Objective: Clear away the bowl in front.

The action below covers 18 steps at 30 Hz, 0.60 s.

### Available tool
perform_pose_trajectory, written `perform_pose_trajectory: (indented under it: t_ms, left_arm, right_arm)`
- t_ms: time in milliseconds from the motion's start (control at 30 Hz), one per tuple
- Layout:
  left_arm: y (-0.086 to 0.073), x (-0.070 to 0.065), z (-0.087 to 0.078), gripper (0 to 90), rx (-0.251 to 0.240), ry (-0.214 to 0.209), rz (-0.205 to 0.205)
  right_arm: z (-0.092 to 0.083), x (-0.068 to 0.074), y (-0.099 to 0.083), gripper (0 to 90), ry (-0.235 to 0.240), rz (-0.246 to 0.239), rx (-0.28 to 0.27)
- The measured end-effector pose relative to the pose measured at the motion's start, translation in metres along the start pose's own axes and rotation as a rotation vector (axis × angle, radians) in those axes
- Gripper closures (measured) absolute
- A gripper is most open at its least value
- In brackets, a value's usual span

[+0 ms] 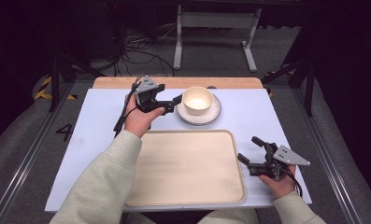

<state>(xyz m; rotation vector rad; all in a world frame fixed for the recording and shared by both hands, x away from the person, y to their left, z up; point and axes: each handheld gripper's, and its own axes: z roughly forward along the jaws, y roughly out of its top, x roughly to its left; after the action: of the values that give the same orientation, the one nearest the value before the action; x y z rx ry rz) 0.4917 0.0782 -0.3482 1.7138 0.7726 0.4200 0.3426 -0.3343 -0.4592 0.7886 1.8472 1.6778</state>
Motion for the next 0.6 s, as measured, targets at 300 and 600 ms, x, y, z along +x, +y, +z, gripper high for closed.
perform_pose_trajectory:
  t_ms: [300, 600]
  left_arm:
    - [0.012, -0.002, 0.019, 15.1, 0.035, 0.010, 0.013]
    - [0.020, -0.001, 0.040, 14.9, 0.046, 0.015, -0.003]
  right_arm:
    - [0.000, 0.000, 0.000, 9.4, 0.000, -0.002, -0.003]
    - [0.000, 0.000, 0.000, 11.1, -0.009, -0.006, 0.002]
